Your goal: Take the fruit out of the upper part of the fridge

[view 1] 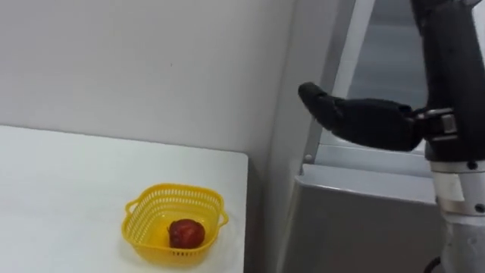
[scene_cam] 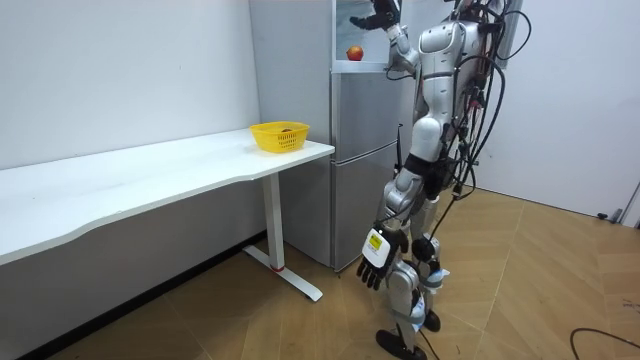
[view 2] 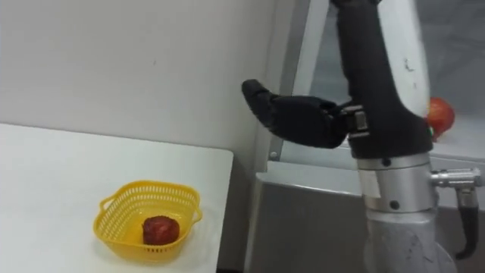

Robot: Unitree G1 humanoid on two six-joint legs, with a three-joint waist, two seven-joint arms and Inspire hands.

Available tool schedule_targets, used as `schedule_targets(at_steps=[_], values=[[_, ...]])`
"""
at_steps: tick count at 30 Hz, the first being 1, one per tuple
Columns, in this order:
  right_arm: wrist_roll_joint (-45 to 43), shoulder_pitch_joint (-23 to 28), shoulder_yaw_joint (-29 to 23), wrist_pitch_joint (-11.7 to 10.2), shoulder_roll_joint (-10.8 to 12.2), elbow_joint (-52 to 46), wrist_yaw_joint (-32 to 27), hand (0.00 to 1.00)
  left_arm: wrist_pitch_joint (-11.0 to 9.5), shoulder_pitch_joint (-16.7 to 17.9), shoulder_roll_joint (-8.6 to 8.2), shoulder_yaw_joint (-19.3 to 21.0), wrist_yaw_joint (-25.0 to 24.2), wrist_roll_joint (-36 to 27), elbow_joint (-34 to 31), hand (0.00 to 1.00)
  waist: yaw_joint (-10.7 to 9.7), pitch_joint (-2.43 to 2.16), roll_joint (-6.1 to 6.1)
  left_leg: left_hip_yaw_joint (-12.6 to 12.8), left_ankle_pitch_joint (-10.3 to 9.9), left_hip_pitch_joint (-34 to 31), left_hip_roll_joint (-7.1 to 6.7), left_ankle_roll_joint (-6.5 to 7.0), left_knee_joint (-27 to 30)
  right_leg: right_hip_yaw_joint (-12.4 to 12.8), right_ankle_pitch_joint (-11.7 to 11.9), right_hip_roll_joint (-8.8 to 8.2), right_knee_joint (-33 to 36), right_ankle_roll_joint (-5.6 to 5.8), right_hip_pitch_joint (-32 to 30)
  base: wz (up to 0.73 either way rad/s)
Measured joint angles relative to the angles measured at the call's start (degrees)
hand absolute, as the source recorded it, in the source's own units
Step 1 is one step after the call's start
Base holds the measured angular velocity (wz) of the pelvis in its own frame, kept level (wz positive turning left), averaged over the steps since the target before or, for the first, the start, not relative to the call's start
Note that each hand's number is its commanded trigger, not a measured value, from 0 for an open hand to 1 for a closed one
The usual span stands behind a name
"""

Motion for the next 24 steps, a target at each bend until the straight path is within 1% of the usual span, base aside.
schedule_targets(at_steps=[1, 3, 4, 5, 6, 9, 12, 13, 15, 16, 18, 22, 24], values=[[0.18, 0.4, -1.05, -0.6, -0.01, -0.04, -0.82, 0.0, -0.01, 0.0, -0.04, -0.04, -0.35, -0.03, -0.02, 0.0, -0.19, -0.16, 0.35, 0.46, 0.0, 0.29, 0.03, 0.0, 0.1, 0.41, 0.0, 0.09, 0.0, 0.0, 0.05, -0.17], [0.17, 0.56, -2.28, -1.28, 0.01, -0.03, -1.71, 0.0, -0.2, 0.19, -0.17, -0.01, -0.79, -0.02, -0.02, 0.0, -0.21, -0.09, 0.97, 1.24, 0.0, 0.85, 0.09, 0.0, -0.29, 0.96, 0.0, 0.15, 0.05, 0.0, 0.18, -0.17], [-0.05, 0.57, -3.29, -1.59, 0.02, -0.02, -2.2, 0.0, -0.46, 0.18, -0.22, 0.01, -0.83, -0.02, -0.01, 0.0, -0.76, -0.13, 1.08, 1.33, 0.0, 0.93, 0.07, 0.0, -0.4, 1.18, -0.01, 0.15, 0.05, 0.0, 0.15, -0.06], [-0.08, 0.6, -4.23, -1.79, 0.07, 0.1, -2.77, 0.0, -0.88, 0.18, -0.21, 0.07, -0.83, -0.02, 0.0, 0.0, -1.21, -0.06, 1.25, 1.32, 0.01, 0.96, 0.06, 0.0, -0.4, 1.23, -0.01, 0.13, 0.08, 0.0, 0.15, -0.03], [-0.02, 0.64, -4.74, -1.96, 0.07, 0.19, -3.06, 0.0, -0.99, 0.16, -0.21, 0.07, -0.83, -0.02, 0.01, 0.0, -1.32, -0.07, 1.24, 1.32, 0.01, 0.98, 0.06, 0.01, -0.4, 1.25, -0.01, 0.13, 0.09, 0.0, 0.15, 0.0], [0.74, 0.96, -6.7, -2.14, 0.06, 0.32, -4.76, 0.0, -1.33, 0.17, -0.2, 0.03, -0.9, -0.05, 0.05, 0.0, -1.62, -0.13, 0.99, 1.39, 0.01, 1.14, 0.08, 0.0, -0.39, 1.35, -0.01, 0.18, 0.12, -0.01, 0.19, -0.03], [2.48, 1.64, -8.58, -2.63, -0.08, 1.5, -6.33, 0.0, -1.7, 0.27, -0.2, 0.07, -1.03, 0.0, 0.07, 0.0, -1.81, -0.02, 0.59, 1.64, 0.0, 1.75, 0.1, 0.0, -0.51, 1.41, -0.02, 0.19, 0.18, 0.01, 0.66, -0.01], [3.28, 1.9, -9.5, -2.94, -0.1, 2.38, -6.66, 0.0, -1.87, 0.37, -0.15, 0.07, -1.04, -0.03, 0.04, 0.0, -1.86, 0.13, 0.51, 1.54, 0.0, 1.81, 0.09, 0.0, -0.64, 1.41, -0.02, 0.16, 0.15, 0.02, 0.72, 0.0], [5.2, 2.54, -10.55, -3.03, -0.17, 4.45, -7.65, 0.0, -1.88, 0.44, -0.13, 0.09, -1.05, -0.03, -0.29, 0.0, -2.16, 0.19, -0.23, 1.52, -0.01, 1.72, 0.07, 0.01, -0.5, 1.42, -0.03, 0.14, 0.09, 0.02, 0.74, 0.0], [5.44, 2.71, -10.9, -3.07, -0.2, 5.13, -7.67, 0.0, -1.87, 0.5, -0.13, 0.12, -1.08, -0.02, -0.27, 0.0, -2.26, 0.18, -0.39, 1.39, -0.03, 1.61, 0.06, 0.03, -0.36, 1.38, -0.03, 0.13, 0.08, 0.02, 0.73, 0.0], [7.3, 2.83, -11.56, -2.55, -0.5, 7.53, -8.3, 0.0, -1.85, 0.57, -0.12, 0.12, -1.06, -0.03, -0.26, 0.0, -2.69, 0.15, -0.7, 1.3, -0.26, 0.83, 0.05, 0.08, 0.46, 1.37, -0.04, 0.11, 0.08, 0.02, 0.35, 0.0], [8.47, 2.85, -11.65, -1.76, -0.84, 10.44, -9.85, 0.0, -1.85, 0.59, 0.27, 0.1, -0.82, -0.05, -0.27, 0.0, -2.99, 0.13, -0.73, 1.25, -0.27, 0.56, 0.01, 0.09, 0.66, 1.34, -0.04, 0.1, 0.07, 0.03, 0.17, 0.0], [9.16, 2.86, -11.66, -1.42, -1.23, 11.47, -10.45, 0.0, -1.85, 0.64, 0.29, 0.11, -0.81, 0.01, -0.28, 0.0, -2.94, -0.02, -0.89, 1.24, -0.27, 0.54, 0.01, 0.09, 0.66, 1.33, -0.05, 0.11, 0.06, 0.03, 0.17, 0.0]])
